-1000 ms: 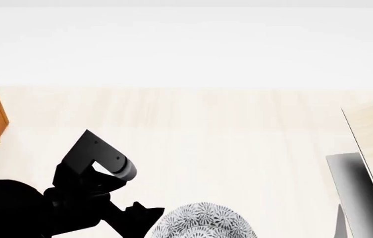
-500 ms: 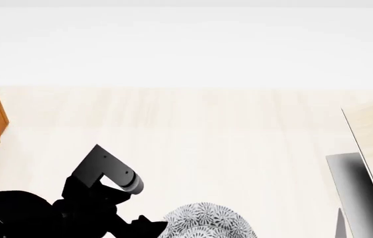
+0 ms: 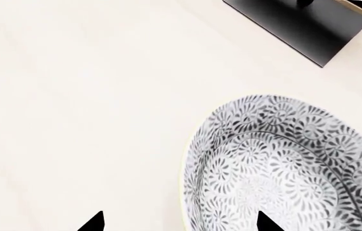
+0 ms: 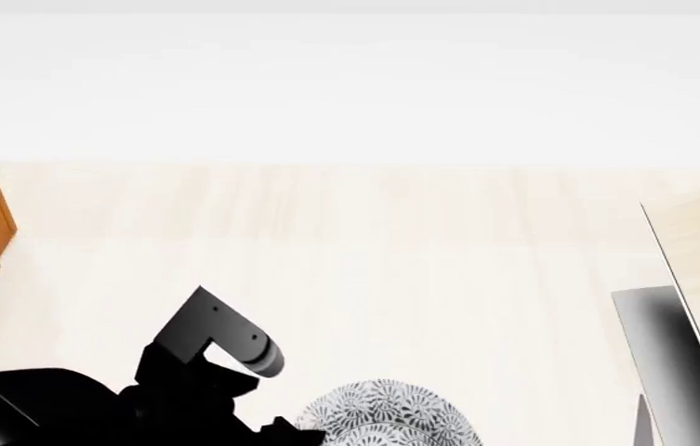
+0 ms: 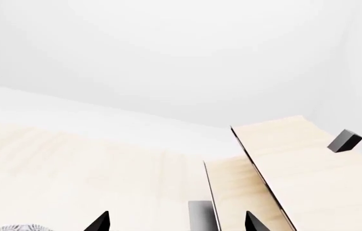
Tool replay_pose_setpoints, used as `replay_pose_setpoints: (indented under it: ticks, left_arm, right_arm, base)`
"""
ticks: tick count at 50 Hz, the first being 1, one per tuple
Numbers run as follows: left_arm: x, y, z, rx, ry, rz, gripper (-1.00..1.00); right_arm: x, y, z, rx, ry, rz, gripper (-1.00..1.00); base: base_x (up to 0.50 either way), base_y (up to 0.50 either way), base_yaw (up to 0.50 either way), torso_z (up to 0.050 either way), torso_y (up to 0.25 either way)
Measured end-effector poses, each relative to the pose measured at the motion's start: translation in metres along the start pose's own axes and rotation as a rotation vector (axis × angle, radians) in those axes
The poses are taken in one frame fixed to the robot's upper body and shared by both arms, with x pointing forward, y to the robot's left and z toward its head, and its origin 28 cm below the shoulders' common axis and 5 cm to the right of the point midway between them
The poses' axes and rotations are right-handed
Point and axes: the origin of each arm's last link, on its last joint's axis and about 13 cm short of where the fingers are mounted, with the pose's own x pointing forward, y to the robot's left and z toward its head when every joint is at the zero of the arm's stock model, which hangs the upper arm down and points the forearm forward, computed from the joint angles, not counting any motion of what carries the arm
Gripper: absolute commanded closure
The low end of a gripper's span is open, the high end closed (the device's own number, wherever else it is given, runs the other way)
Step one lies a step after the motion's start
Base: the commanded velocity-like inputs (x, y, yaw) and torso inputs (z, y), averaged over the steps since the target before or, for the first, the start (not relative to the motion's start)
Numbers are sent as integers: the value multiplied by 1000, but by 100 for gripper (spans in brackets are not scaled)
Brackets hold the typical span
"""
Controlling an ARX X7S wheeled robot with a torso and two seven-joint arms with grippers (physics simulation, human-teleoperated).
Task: Close the top drawer of the cabinet and put the bowl on top of it.
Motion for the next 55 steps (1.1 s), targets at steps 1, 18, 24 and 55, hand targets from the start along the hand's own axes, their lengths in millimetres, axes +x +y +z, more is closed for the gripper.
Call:
replay_pose_setpoints:
  ticks: [1,18,24,55]
  left_arm:
    - [1,0,0,0,1,0,-100]
    - [11,1,-8,-9,26,-7,-100]
    - [15,2,-11,-12,33,-11,-100]
    - [25,2,-17,-27,44,-32,-100]
  right_arm:
    - [0,0,0,0,0,0,-100]
    - [1,0,-2,0,5,-1,-100]
    - [0,0,-2,0,6,-3,-100]
    - [-1,-2,-8,3,12,-10,-100]
  base:
    - [0,0,0,0,0]
    - [0,0,0,0,0]
    - [0,0,0,0,0]
    - [0,0,0,0,0]
